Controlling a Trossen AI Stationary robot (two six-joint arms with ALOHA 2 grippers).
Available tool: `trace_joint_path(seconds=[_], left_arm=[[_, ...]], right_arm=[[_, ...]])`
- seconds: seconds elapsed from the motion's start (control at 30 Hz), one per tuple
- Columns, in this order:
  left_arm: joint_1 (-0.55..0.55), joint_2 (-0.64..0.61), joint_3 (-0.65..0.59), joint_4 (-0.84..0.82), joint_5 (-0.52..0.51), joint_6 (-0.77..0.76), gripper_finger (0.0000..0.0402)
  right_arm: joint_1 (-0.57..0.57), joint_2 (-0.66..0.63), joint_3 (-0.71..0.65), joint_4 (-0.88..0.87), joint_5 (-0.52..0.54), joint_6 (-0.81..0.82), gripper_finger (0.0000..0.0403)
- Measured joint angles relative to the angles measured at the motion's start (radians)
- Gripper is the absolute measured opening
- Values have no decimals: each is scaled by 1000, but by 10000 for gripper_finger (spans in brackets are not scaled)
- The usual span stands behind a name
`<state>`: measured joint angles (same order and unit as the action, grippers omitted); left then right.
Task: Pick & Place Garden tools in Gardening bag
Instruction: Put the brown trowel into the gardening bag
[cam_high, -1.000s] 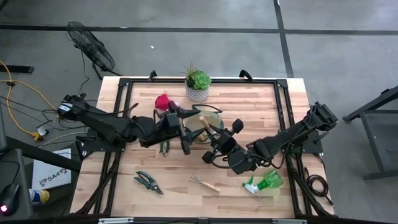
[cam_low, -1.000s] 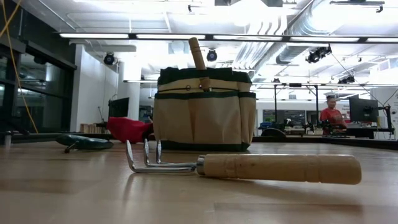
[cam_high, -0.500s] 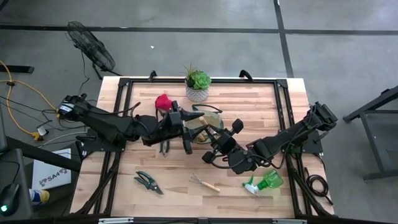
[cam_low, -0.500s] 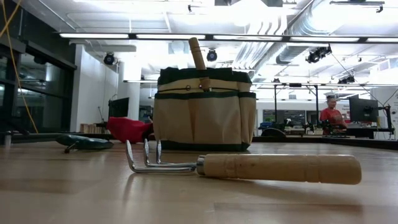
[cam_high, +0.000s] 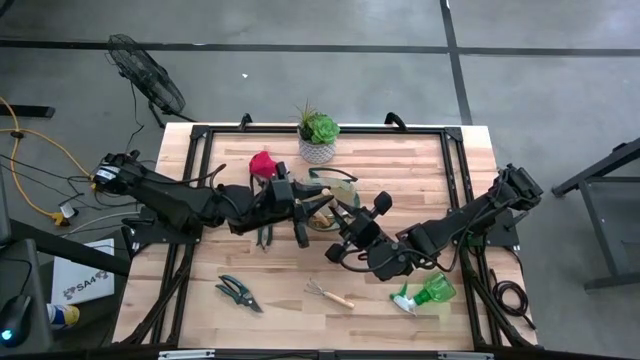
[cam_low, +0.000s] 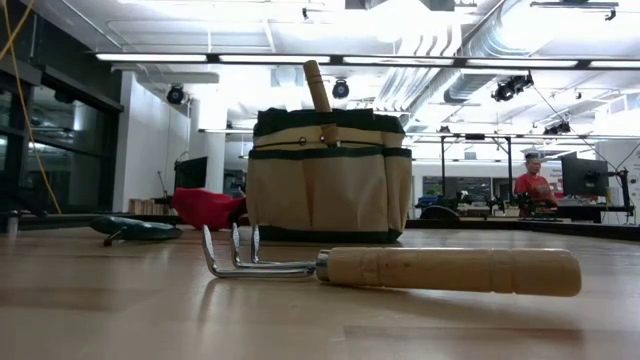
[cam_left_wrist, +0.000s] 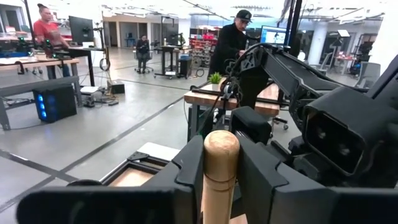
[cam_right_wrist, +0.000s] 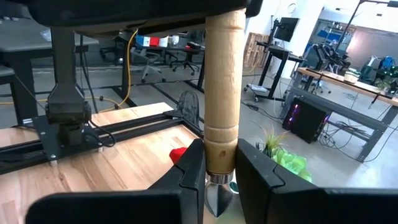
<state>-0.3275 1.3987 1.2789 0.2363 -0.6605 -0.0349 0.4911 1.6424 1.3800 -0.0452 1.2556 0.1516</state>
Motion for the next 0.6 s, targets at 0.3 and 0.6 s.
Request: trace_joint_path(seconds=[0.3, 0.6], left_arm=[[0, 0, 0, -2, 0, 1, 64], [0, -24, 0, -68, -1, 5, 64]], right_arm=[[0, 0, 0, -2, -4, -4, 59], [15, -19, -1, -3, -56, -17, 235]])
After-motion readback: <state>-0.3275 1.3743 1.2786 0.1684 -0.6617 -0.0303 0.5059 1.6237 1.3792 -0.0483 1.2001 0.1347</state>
